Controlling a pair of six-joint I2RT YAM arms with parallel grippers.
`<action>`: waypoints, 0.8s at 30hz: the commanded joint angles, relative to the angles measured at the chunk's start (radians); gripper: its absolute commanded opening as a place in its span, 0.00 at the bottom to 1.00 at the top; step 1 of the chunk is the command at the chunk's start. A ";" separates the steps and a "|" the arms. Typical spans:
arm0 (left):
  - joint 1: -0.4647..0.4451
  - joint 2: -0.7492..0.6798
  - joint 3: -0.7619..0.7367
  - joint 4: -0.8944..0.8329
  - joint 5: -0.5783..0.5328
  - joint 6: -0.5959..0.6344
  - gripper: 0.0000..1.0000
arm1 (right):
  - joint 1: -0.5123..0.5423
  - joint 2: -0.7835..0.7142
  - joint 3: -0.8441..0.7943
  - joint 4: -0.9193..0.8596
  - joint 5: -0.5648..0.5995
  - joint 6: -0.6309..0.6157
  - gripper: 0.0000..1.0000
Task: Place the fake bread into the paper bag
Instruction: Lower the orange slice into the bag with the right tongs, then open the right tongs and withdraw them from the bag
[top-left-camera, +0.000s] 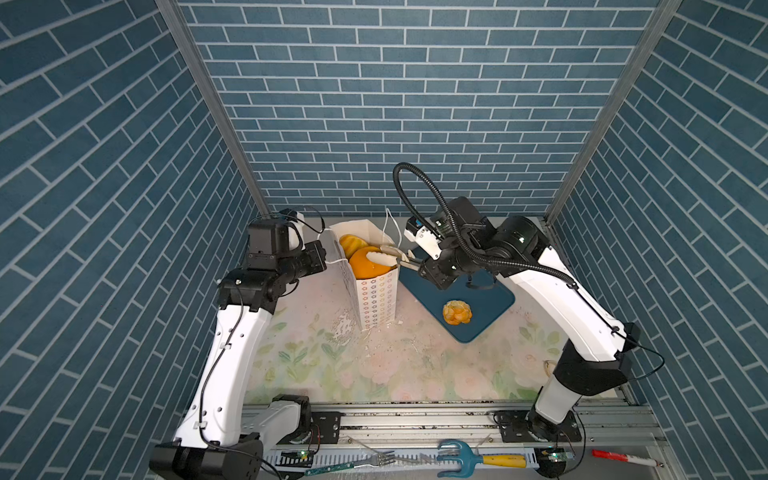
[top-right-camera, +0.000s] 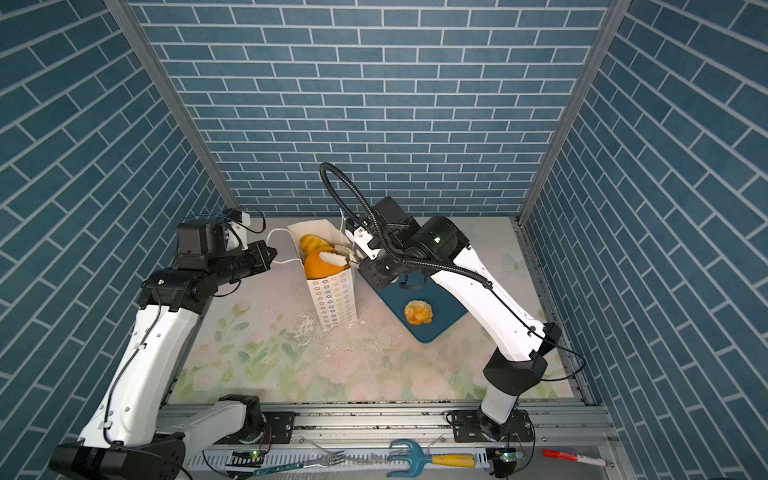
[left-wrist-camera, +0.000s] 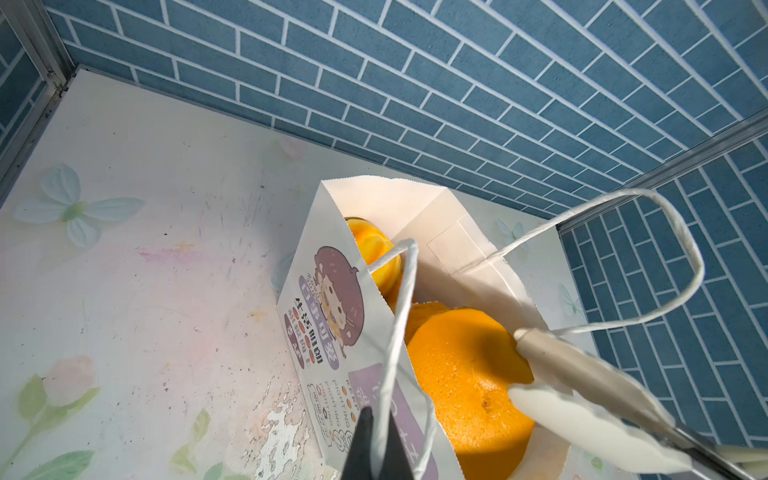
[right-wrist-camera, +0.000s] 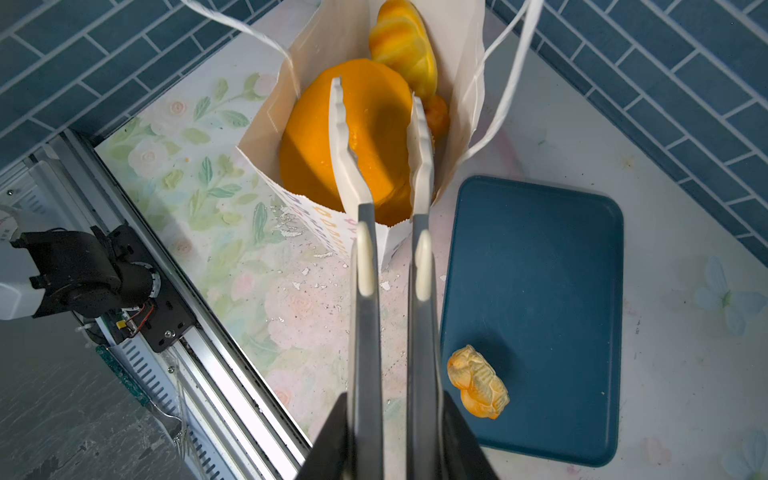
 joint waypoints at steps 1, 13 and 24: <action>-0.006 -0.003 -0.013 -0.003 0.000 0.011 0.00 | 0.014 0.011 -0.005 -0.051 -0.022 -0.003 0.31; -0.005 -0.006 -0.015 0.001 0.003 0.013 0.00 | 0.018 -0.015 0.086 0.033 0.106 -0.009 0.32; -0.006 0.004 0.002 -0.012 -0.005 0.025 0.00 | -0.063 -0.175 0.059 0.232 0.221 -0.038 0.34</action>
